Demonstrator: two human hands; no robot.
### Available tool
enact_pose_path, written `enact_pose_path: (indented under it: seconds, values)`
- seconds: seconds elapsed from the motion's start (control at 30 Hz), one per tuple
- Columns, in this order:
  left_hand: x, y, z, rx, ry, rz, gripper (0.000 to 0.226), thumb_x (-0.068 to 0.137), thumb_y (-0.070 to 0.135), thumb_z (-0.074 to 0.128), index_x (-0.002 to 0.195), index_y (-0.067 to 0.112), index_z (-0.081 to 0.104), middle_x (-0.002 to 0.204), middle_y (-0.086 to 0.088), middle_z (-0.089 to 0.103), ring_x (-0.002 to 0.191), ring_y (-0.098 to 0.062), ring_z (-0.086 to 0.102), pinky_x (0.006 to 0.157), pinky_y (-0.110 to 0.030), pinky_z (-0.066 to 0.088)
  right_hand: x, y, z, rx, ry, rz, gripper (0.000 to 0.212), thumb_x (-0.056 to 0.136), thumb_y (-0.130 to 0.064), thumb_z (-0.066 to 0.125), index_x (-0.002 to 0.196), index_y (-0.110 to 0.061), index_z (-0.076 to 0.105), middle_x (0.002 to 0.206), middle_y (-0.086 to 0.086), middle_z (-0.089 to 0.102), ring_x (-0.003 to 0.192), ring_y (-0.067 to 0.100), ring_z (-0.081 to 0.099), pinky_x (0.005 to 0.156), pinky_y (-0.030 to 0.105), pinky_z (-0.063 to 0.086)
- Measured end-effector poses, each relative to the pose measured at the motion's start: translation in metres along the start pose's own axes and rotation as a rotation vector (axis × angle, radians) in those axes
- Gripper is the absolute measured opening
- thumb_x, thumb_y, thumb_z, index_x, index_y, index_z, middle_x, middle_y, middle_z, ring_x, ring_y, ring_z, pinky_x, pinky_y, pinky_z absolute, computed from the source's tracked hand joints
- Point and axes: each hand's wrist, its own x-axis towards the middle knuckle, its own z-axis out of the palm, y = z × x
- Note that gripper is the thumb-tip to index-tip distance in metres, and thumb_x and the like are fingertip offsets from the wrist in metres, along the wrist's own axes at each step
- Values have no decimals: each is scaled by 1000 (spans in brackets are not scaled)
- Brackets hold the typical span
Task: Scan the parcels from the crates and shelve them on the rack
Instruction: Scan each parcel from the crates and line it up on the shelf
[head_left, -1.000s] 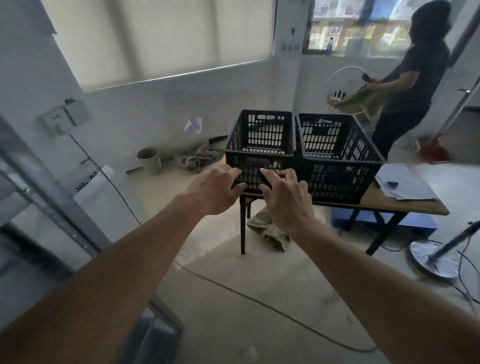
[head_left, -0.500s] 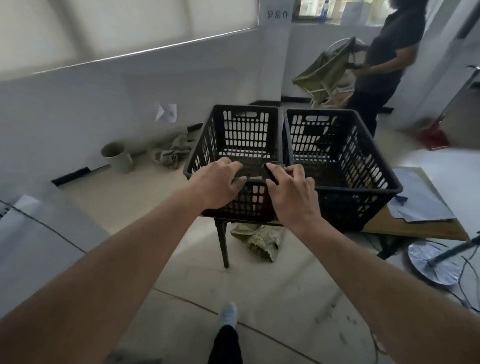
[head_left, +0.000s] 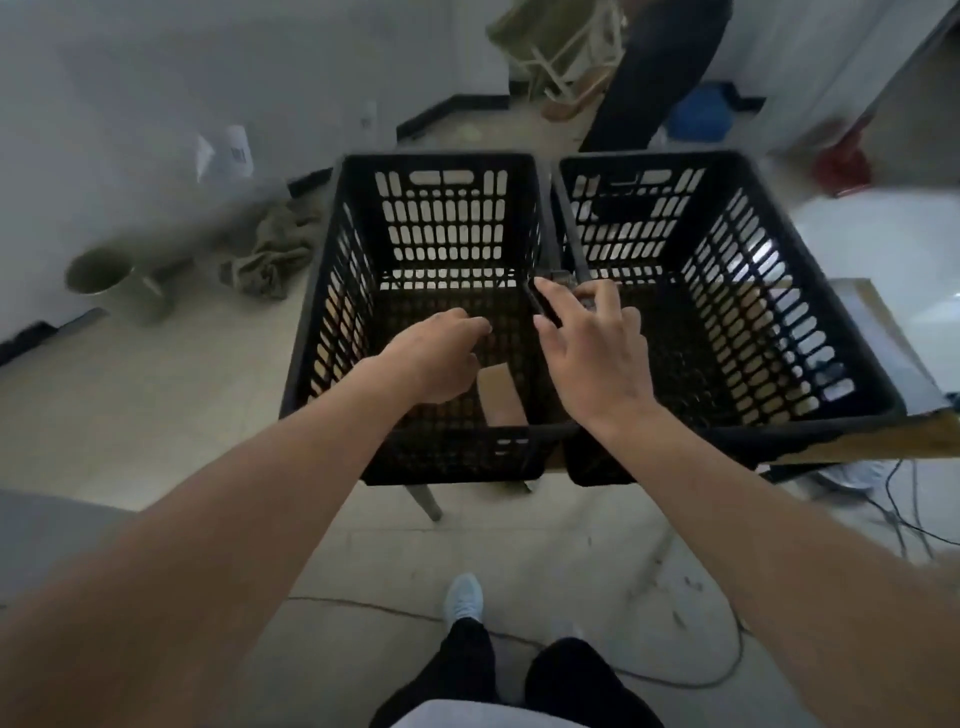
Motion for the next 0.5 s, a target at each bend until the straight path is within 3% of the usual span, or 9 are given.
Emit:
enact_pose_path:
  seconds: [0.2,0.5]
  values:
    - [48,-17,23,-68,-103,-22,62,102,6,56,159,27,44,152,-6,49,139,-29,51,111,-43,49,37,11,18,-46,-7,-23,49,109,-44,50,157,-36,46,141,10,49,105,33,57,83,49,59]
    - [84,-10,61,-49,-242,-46,81,93,-7,66,157,38,45,151,-6,46,131,-28,55,101,-40,56,54,28,34,-54,-9,-35,48,109,-43,51,156,-35,48,140,12,49,105,34,57,80,48,59]
